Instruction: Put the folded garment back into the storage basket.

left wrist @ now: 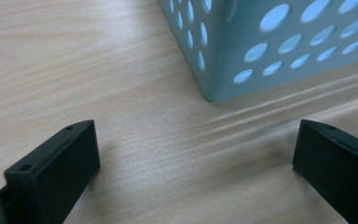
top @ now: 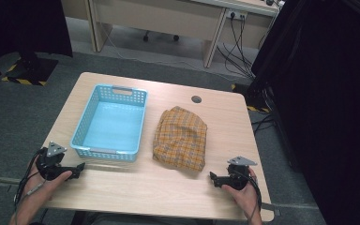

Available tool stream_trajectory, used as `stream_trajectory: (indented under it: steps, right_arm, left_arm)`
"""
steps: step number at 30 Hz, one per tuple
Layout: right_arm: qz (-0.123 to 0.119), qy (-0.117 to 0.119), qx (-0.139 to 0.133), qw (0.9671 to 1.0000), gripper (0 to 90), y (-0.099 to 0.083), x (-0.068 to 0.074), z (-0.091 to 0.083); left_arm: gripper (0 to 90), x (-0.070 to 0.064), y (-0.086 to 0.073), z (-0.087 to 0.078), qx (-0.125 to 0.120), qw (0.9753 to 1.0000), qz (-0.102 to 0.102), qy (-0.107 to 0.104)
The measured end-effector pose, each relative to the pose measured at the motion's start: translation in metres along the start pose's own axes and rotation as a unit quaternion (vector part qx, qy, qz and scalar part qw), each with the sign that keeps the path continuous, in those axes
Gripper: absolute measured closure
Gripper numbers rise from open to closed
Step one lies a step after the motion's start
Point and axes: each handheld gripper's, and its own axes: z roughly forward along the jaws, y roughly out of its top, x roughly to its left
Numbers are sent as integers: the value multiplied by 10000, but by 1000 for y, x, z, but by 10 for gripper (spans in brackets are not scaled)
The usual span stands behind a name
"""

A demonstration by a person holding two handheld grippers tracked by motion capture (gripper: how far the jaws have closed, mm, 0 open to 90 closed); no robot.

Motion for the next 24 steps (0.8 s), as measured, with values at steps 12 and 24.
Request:
stream_trajectory:
  steps: [12,24]
  right_arm:
    - [-15,19,1,10000,5,0,0,0]
    - [0,68,-11,10000,14,0,-1,-1]
  left_arm:
    - [0,0,0,0,0,10000,0,1]
    - [0,0,0,0,1,10000,1,1]
